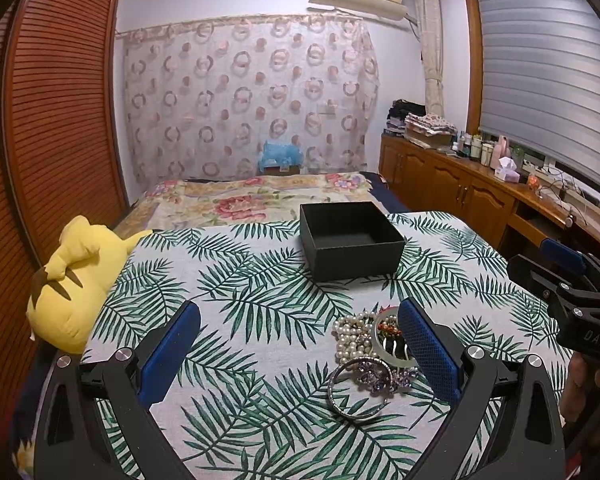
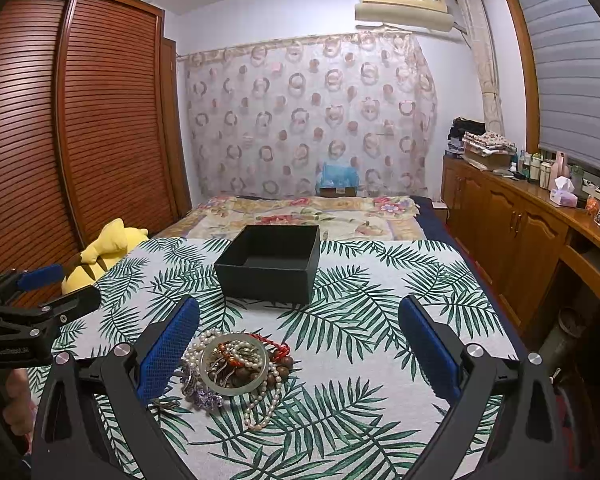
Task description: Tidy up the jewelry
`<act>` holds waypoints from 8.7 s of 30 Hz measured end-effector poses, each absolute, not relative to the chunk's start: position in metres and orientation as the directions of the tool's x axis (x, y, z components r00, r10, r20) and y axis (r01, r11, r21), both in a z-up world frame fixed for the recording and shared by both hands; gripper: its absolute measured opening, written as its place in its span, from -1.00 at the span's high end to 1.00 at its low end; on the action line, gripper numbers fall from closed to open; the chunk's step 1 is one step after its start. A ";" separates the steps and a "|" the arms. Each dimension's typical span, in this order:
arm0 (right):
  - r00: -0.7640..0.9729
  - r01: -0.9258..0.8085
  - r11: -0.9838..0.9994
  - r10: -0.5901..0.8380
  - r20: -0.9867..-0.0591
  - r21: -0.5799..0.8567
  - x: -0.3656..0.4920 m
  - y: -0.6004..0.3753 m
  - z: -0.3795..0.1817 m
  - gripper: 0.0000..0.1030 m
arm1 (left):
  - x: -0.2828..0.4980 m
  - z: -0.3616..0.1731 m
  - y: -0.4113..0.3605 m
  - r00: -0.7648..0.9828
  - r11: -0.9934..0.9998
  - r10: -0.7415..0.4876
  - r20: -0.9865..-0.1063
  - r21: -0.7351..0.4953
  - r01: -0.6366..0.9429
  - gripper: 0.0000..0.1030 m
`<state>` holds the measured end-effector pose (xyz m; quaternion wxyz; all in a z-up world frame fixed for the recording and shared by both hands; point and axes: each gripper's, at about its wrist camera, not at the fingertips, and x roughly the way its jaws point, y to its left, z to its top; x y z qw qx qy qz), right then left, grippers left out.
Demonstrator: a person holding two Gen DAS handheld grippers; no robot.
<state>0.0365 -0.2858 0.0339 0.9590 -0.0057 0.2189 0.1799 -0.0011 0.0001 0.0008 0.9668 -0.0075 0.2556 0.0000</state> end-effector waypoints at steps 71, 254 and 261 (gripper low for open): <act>0.678 -0.498 0.863 0.449 -0.583 0.085 0.052 -0.260 -0.022 -0.65 | 0.037 -0.079 0.006 0.683 0.978 -0.202 -0.702 -0.112 0.175 -0.28; 0.553 -0.578 0.809 0.483 -0.679 0.106 0.077 -0.296 -0.062 0.11 | 0.110 -0.087 -0.047 0.613 0.931 -0.360 -0.703 -0.225 0.289 1.00; 0.551 -0.578 0.809 0.483 -0.680 0.106 0.077 -0.296 -0.062 0.11 | 0.103 -0.073 -0.047 0.665 0.941 -0.327 -0.671 -0.170 0.291 1.00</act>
